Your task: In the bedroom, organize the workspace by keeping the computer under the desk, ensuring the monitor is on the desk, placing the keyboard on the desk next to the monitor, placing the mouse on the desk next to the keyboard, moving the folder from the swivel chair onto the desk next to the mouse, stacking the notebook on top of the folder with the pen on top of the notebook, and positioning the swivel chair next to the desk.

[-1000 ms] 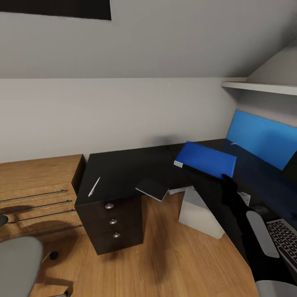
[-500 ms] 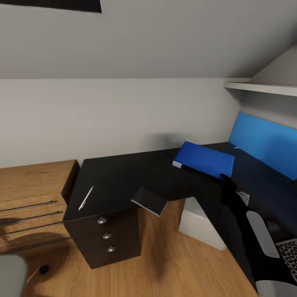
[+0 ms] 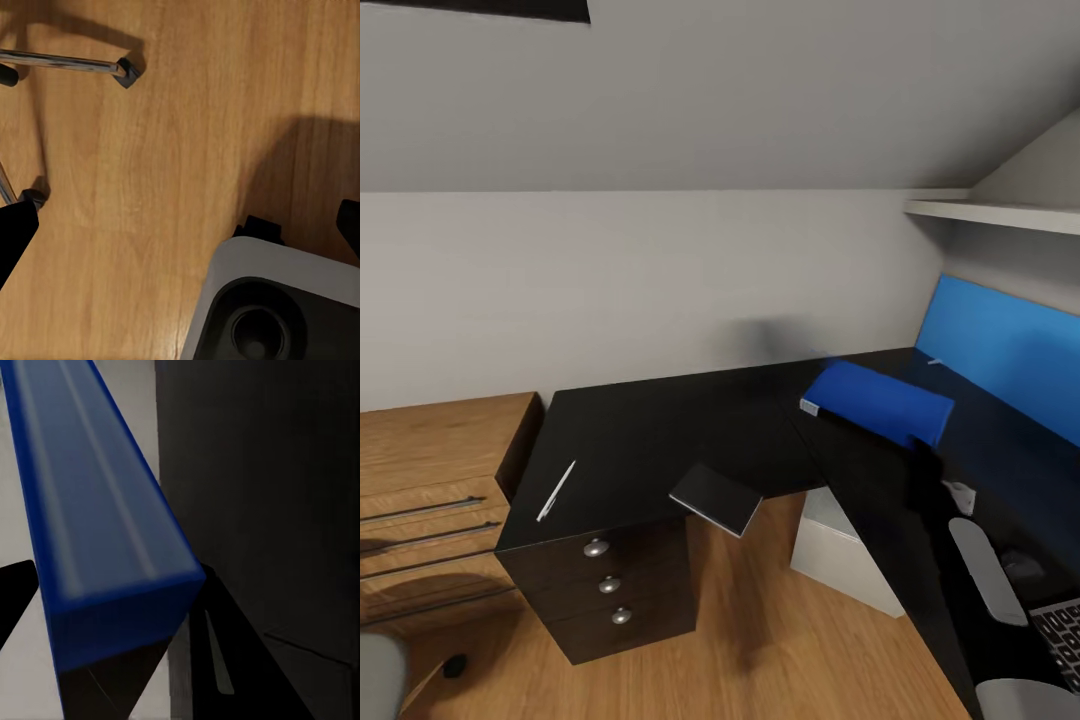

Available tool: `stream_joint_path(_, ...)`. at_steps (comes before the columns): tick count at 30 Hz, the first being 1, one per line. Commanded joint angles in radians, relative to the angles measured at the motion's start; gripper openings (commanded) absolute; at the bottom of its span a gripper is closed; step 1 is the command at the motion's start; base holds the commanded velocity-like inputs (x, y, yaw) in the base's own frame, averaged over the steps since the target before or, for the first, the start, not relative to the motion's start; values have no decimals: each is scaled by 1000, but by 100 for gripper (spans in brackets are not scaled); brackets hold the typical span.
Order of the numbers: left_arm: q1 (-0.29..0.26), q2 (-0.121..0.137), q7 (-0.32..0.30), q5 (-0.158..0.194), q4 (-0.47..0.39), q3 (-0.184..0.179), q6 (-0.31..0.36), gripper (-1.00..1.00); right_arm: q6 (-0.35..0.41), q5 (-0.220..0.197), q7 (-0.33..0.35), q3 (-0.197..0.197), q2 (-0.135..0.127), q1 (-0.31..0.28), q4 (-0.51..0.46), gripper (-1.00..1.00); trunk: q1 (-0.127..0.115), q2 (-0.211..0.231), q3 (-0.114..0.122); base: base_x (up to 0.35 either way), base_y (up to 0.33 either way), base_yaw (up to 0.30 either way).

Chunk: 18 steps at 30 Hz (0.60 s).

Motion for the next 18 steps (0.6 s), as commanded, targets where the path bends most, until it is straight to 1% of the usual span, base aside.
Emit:
stream_joint_path(1, -1, 1, 6, 10, 0, -9, -4, 100, -48, 5, -3, 5, 0, -1, 7, -100, 0, -1, -1, 2, -2, 0)
stream_joint_path(2, -1, 1, 6, 10, 0, -9, -4, 100, -112, 46, -3, 22, 0, -1, 15, -100, 0, -1, -1, 1, -1, 0)
stream_joint_path(3, -1, 1, 6, 10, 0, -9, -4, 100, -153, 74, -4, 36, 1, -1, 18, -100, 0, -1, -1, 0, 0, 0)
stream_joint_path(4, -1, 1, 6, 10, 0, -9, -4, 100, -172, 87, -4, 43, 1, -1, 19, -100, 0, -1, -1, 0, 0, 0)
stream_joint_path(5, -1, 1, 6, 10, 0, -9, -4, 100, -210, 106, -5, 55, 1, -1, 21, -100, 0, -1, -1, 0, 0, 0)
stream_joint_path(7, -1, 1, 6, 10, 0, -9, -4, 100, -274, 127, -7, 76, 1, -1, 23, -100, 0, -1, -1, 0, 0, 0)
stream_joint_path(8, -1, 1, 6, 10, 1, -9, -4, 100, -298, 132, -7, 87, 1, -1, 24, -100, 0, -1, -1, 0, 0, 0)
stream_joint_path(9, -1, 1, 6, 10, 0, -9, -4, 100, -340, 136, -9, 110, 3, -1, 29, -100, 0, -1, -1, 0, 0, 0)
stream_joint_path(11, -1, 0, 6, 10, 0, -9, -4, 100, -388, 139, -10, 125, 9, -1, 43, -100, 0, -1, -1, 0, 0, 0)
stream_joint_path(12, -1, 0, 6, 10, 0, -9, -4, 100, -436, 142, -9, 131, 36, -1, 54, -100, 0, -1, -1, 0, 0, 0)
stream_joint_path(13, -1, 0, 6, 10, 0, -9, -4, 100, -462, 145, -9, 133, 64, -1, 57, -100, 0, -1, -1, 0, 0, 0)
stream_joint_path(16, -1, -1, 6, 10, 0, -9, -4, 100, -481, 147, -9, 134, 94, -1, 60, -100, 0, -1, -1, 0, 0, 0)
stream_joint_path(18, -1, -1, 6, 10, 0, -9, -4, 100, -487, 147, -9, 134, 102, -1, 61, -100, 0, -1, -1, 0, 0, 0)
